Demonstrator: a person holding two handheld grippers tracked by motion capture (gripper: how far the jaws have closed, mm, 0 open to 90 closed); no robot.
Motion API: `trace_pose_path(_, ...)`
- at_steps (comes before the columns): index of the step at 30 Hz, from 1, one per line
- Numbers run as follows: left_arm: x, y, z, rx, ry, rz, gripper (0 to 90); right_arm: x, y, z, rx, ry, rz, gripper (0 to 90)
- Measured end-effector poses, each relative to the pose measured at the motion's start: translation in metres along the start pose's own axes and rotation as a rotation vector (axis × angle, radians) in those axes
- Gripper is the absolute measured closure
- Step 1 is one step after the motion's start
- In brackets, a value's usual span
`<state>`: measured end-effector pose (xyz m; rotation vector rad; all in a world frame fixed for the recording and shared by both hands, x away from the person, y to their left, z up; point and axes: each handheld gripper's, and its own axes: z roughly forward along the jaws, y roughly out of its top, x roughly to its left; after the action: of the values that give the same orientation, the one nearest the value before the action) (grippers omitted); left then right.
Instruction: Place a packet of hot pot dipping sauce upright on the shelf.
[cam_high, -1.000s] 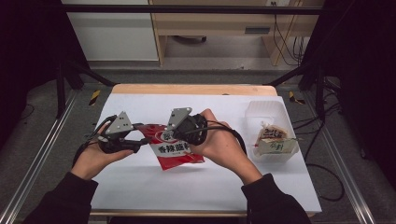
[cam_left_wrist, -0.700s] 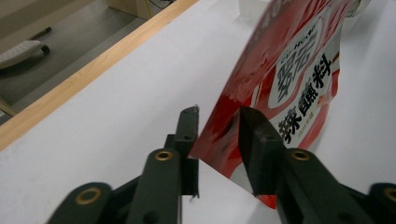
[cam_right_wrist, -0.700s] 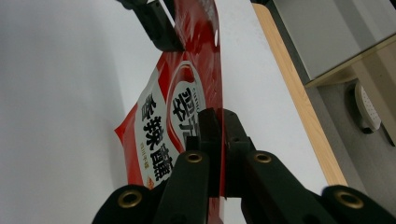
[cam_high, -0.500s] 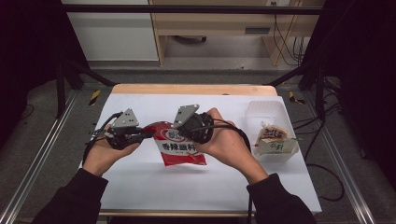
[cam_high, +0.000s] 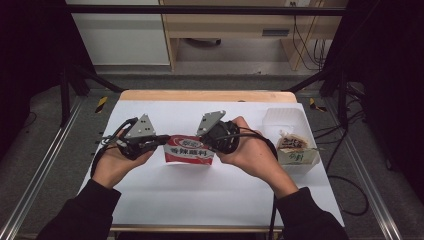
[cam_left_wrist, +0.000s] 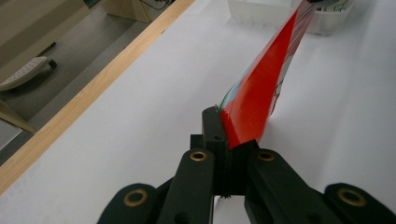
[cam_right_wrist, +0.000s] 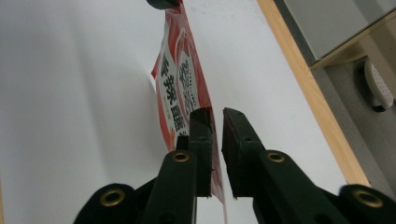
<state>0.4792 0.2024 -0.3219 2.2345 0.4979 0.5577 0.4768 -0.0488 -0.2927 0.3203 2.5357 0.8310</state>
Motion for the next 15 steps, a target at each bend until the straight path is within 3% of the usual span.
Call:
trace_pose_path(7,0.001,-0.002,-0.002,-0.009,-0.004,-0.007,90.0,0.003,-0.006,0.011,0.031,0.014,0.016,68.3)
trace_pose_path(15,0.000,-0.002,-0.003,-0.029,-0.007,0.002,90.0,0.001,-0.010,0.019,0.059,0.024,0.022,64.7)
